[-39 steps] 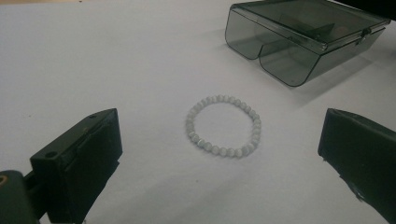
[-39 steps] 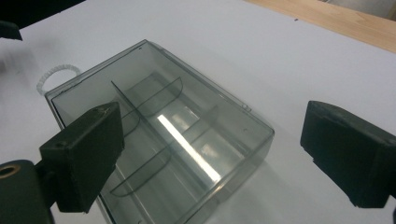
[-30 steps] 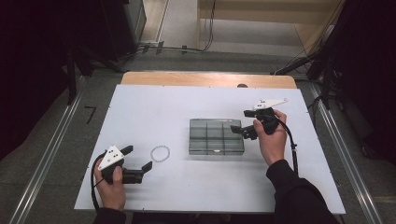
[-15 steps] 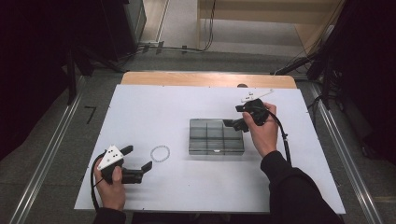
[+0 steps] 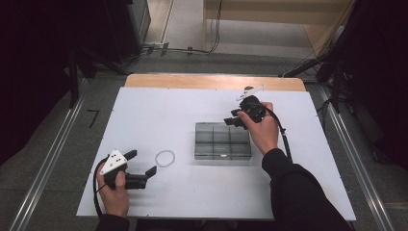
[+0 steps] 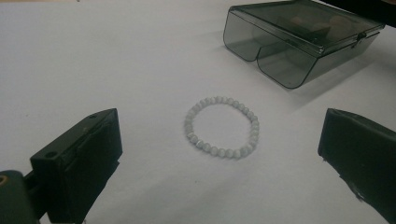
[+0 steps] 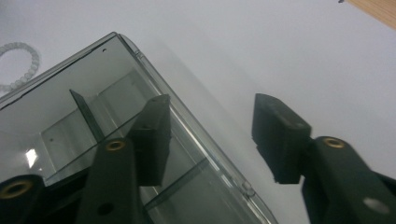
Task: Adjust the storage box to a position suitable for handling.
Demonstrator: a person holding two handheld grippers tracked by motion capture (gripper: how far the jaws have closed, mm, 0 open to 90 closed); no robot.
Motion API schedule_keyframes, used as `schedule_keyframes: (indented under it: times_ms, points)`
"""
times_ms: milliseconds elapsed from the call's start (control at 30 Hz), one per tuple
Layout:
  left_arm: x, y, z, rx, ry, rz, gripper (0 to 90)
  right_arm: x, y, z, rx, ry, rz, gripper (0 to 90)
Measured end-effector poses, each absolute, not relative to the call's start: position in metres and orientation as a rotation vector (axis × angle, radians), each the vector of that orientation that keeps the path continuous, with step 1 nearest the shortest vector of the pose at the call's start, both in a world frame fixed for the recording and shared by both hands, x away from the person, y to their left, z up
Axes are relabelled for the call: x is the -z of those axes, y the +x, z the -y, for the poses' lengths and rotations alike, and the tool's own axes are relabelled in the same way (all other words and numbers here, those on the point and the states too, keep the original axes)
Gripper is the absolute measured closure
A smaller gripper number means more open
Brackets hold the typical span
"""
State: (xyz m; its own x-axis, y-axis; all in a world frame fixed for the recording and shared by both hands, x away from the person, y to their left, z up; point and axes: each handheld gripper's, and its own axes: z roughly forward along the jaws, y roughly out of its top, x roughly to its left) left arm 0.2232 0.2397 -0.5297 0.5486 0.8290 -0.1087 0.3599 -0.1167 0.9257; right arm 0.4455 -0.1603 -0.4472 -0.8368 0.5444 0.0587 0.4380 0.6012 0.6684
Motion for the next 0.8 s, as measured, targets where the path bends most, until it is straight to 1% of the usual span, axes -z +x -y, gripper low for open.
schedule_keyframes:
  times_ms: [167,200,233,333,400,433,467,567,800]
  points:
    - [0.530,0.223,-0.240,-0.540,1.705,-0.999,0.0,0.447,0.454,0.149,-1.028,0.817,-2.702,61.1]
    - [0.530,0.223,-0.240,-0.539,1.706,-1.001,0.0,0.447,0.457,0.145,-1.006,0.817,-2.710,66.3]
    - [0.530,0.223,-0.240,-0.538,1.705,-1.002,0.0,0.447,0.457,0.145,-1.006,0.817,-2.710,66.3]
    - [0.530,0.223,-0.241,-0.535,1.702,-1.001,0.0,0.447,0.462,0.139,-0.979,0.825,-2.719,74.4]
    - [0.529,0.223,-0.241,-0.532,1.700,-1.002,0.0,0.448,0.466,0.134,-0.947,0.830,-2.738,82.2]
    - [0.530,0.223,-0.241,-0.531,1.697,-1.001,0.0,0.448,0.466,0.134,-0.947,0.830,-2.738,82.2]
    - [0.530,0.223,-0.241,-0.531,1.696,-1.002,0.0,0.449,0.470,0.131,-0.919,0.817,-2.749,85.0]
    - [0.530,0.223,-0.241,-0.528,1.693,-1.000,0.0,0.451,0.473,0.126,-0.891,0.831,-2.767,87.1]
    - [0.529,0.224,-0.242,-0.527,1.694,-1.001,0.0,0.454,0.477,0.120,-0.851,0.839,-2.771,87.3]
